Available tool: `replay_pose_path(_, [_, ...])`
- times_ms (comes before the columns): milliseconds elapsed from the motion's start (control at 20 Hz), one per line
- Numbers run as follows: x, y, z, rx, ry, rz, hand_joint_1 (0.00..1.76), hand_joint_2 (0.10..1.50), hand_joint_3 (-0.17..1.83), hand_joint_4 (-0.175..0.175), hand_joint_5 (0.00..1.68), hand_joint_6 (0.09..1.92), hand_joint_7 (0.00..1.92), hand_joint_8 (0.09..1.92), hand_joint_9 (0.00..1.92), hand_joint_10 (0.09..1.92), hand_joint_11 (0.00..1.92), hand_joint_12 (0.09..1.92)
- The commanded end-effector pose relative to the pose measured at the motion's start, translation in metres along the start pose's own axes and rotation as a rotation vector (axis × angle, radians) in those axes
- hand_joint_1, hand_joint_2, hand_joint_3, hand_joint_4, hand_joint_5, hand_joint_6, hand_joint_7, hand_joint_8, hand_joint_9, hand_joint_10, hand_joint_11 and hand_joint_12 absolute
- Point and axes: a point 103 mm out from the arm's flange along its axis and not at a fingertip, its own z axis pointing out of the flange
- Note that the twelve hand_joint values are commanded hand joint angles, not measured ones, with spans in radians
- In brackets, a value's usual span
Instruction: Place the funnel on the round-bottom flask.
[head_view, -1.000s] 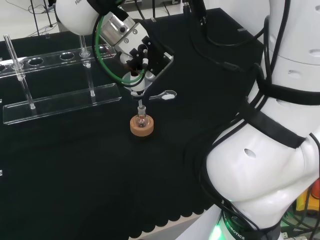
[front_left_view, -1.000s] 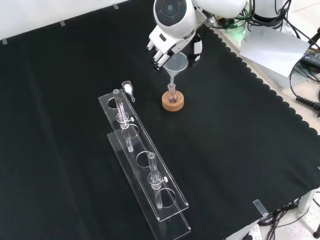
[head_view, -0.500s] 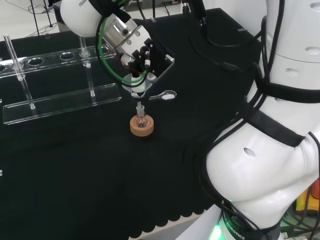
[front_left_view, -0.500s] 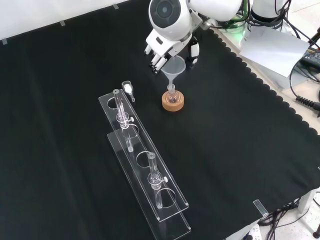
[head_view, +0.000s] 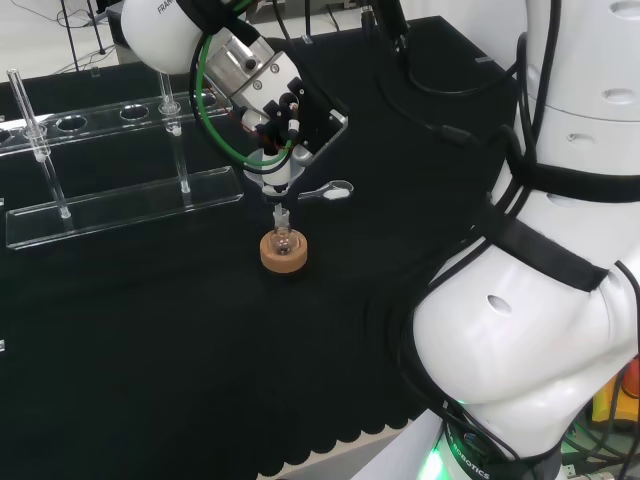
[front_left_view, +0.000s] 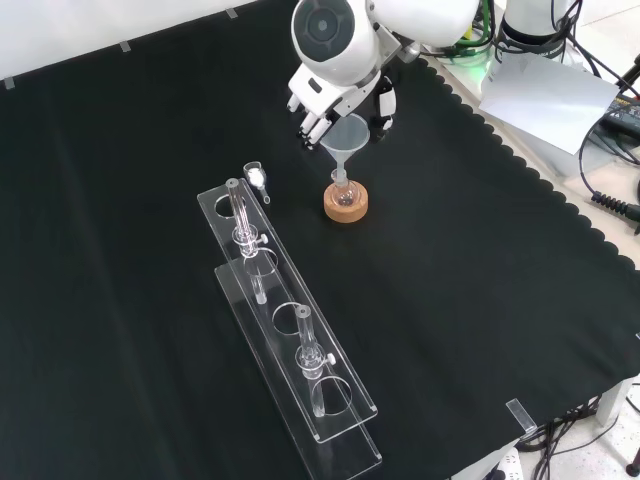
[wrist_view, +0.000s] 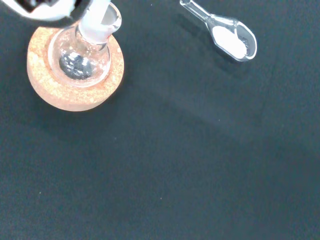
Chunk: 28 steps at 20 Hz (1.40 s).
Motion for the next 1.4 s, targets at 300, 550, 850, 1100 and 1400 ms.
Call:
replay_pose_path(300, [-0.004, 0.0, 0.005, 0.032, 0.013, 0.002, 0.83, 0.73, 0.7, -0.019, 0.62, 0.83, 0.71, 0.67, 1.11, 0.45, 0.63, 1.25])
replay_pose_path(550, [-0.01, -0.002, 0.013, 0.02, 0.046, -0.014, 0.83, 0.74, 0.7, -0.019, 0.62, 0.83, 0.71, 0.67, 1.11, 0.45, 0.62, 1.25])
replay_pose_path(850, [-0.004, -0.005, 0.011, 0.032, 0.048, -0.014, 0.83, 0.74, 0.7, -0.019, 0.62, 0.84, 0.7, 0.67, 1.11, 0.45, 0.62, 1.25])
replay_pose_path(1100, [-0.001, -0.008, 0.012, 0.032, 0.041, -0.01, 0.83, 0.74, 0.7, -0.019, 0.62, 0.84, 0.7, 0.67, 1.11, 0.45, 0.62, 1.25])
replay_pose_path(1400, [0.0, -0.009, 0.012, 0.02, 0.036, -0.008, 0.83, 0.74, 0.7, -0.019, 0.62, 0.84, 0.7, 0.67, 1.1, 0.45, 0.62, 1.25])
